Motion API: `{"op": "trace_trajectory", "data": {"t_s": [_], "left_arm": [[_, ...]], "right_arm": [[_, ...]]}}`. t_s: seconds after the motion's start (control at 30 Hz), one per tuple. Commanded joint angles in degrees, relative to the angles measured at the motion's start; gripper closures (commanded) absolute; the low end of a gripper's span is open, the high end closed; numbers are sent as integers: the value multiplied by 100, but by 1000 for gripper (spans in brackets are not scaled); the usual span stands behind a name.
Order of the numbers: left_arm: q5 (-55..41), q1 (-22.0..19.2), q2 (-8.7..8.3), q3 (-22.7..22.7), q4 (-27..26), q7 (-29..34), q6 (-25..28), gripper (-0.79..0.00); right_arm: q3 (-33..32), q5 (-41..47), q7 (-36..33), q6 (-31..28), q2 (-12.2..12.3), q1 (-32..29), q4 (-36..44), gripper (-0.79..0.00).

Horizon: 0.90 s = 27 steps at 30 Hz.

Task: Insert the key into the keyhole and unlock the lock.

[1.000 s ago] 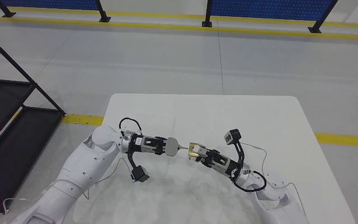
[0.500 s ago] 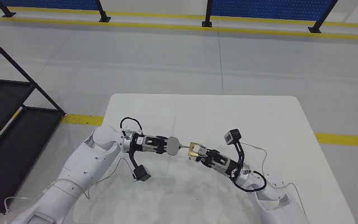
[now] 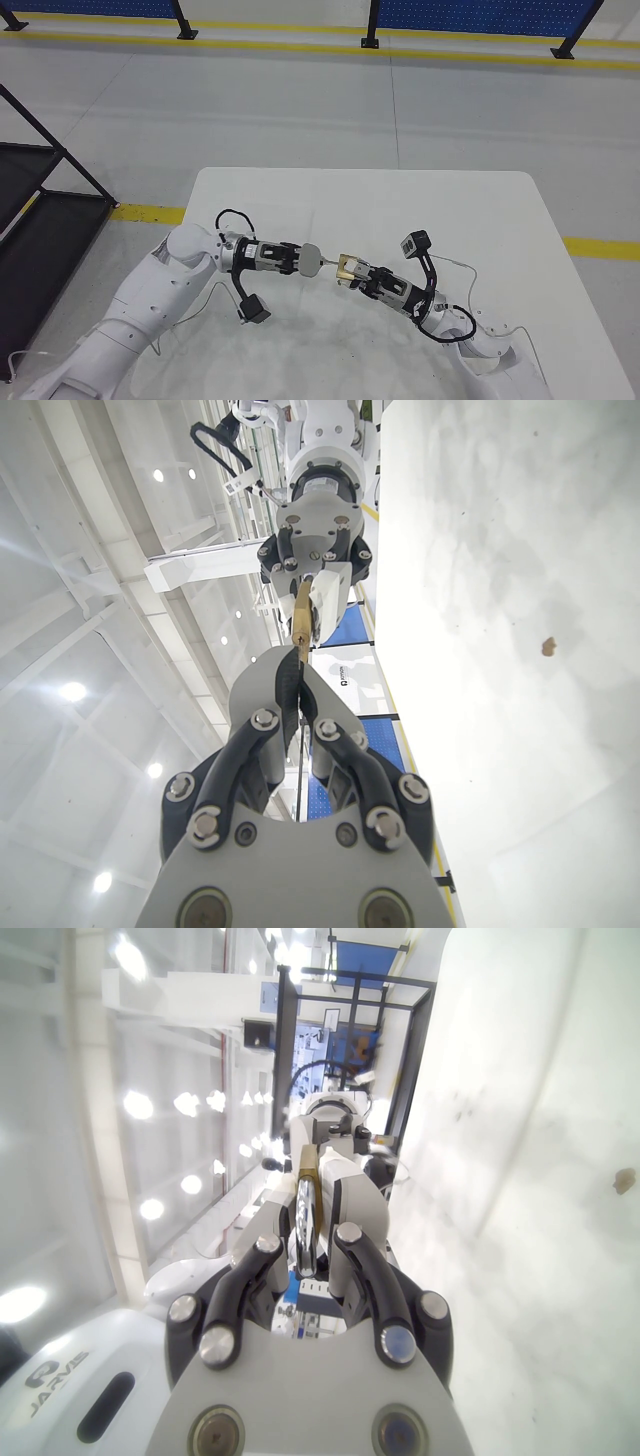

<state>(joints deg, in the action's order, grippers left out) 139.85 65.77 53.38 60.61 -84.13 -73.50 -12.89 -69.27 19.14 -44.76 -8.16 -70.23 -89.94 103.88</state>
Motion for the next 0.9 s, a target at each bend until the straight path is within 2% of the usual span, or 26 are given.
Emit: {"op": "trace_trajectory", "data": {"t_s": [0.0,0.87], "left_arm": [[11,-14,4,-13,6,14,-2,0],[48,-218,78,-272,42,35,62,0]], "right_arm": [[0,0,0,0,0,0,0,0],[0,0,0,0,0,0,0,0]]}}
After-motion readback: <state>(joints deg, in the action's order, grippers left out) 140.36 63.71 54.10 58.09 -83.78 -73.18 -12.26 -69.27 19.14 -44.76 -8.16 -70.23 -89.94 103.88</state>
